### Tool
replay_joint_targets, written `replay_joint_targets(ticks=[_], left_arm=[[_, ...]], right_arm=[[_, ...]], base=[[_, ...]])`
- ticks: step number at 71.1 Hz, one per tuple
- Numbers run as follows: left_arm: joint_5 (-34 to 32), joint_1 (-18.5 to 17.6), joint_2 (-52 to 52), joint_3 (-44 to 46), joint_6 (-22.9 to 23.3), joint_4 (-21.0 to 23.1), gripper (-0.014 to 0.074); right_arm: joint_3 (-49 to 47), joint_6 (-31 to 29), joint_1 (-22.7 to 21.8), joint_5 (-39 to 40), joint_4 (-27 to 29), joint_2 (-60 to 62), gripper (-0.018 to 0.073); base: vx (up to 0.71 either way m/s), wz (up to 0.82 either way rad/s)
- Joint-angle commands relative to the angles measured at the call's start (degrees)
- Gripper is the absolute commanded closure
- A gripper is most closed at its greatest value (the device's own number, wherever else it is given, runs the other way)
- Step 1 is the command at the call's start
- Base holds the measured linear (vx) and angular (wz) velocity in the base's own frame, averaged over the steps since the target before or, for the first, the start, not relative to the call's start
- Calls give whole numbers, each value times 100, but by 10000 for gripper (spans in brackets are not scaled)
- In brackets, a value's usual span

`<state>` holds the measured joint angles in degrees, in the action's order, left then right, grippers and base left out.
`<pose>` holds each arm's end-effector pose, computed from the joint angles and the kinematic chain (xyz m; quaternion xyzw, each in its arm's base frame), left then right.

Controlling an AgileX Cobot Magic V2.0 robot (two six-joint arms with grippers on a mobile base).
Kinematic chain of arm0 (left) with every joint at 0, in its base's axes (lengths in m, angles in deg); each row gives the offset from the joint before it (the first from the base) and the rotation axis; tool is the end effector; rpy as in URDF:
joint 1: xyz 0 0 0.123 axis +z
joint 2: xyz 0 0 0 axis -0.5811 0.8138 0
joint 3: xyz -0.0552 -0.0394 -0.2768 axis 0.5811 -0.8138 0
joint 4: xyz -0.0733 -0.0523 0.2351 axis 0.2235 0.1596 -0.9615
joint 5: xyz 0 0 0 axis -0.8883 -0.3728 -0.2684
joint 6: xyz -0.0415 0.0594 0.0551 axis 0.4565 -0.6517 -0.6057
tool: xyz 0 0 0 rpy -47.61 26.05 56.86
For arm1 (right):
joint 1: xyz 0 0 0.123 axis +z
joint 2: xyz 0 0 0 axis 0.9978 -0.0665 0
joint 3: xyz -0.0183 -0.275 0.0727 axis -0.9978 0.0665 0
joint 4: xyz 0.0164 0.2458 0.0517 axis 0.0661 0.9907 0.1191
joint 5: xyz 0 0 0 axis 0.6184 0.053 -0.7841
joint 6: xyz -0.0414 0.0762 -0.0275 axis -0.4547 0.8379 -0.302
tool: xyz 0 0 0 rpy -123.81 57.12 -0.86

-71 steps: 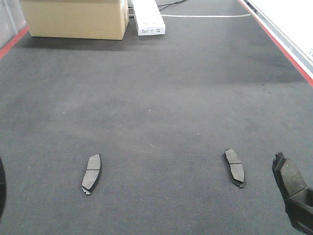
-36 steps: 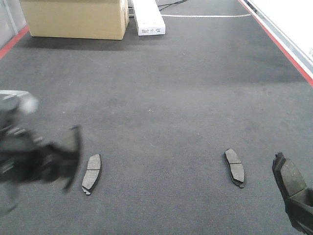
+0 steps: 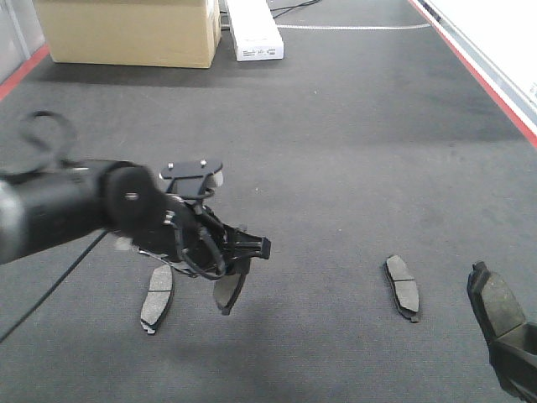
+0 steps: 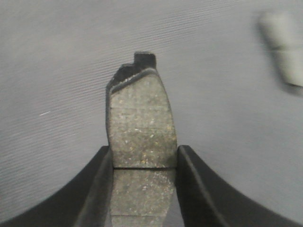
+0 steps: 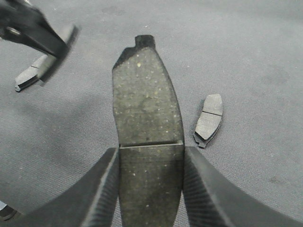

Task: Move and align brake pads A on conveyor
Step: 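Extend the left gripper and lower its pad beside the nearer placed pad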

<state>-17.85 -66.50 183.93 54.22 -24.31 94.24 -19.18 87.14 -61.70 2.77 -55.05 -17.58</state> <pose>0.3099 -0.2041 0.2364 0.0653 0.9588 -0.1978 0.1930 0.0772 0.0321 0.2901 -0.1657 0.8452 0.1004 0.4981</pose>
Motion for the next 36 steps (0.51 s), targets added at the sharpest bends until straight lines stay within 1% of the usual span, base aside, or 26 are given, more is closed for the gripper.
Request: replay_joint_targets(ticks=[1, 4, 11, 19, 30, 36], left_arm=[[148, -52, 96, 496, 962, -575, 374], [260, -67, 215, 638, 1127, -641, 374], [461, -84, 453, 955, 1245, -563, 374], [560, -84, 702, 1100, 1616, -580, 374], [730, -84, 1025, 1111, 1629, -573, 370], [642, -84, 1122, 1111, 1629, -573, 355]], right_arm=[[-177, -42, -23, 512, -37, -18, 517], [-177, -42, -23, 512, -37, -18, 517], [-177, -42, -23, 512, -37, -18, 517], [-177, -42, -23, 512, -37, -18, 517], [-177, -42, -23, 512, -37, -18, 517], [-177, -42, -23, 512, -37, -18, 517]], base=[[0, 0], [0, 0], [0, 0], [0, 0], [0, 0], [0, 0]])
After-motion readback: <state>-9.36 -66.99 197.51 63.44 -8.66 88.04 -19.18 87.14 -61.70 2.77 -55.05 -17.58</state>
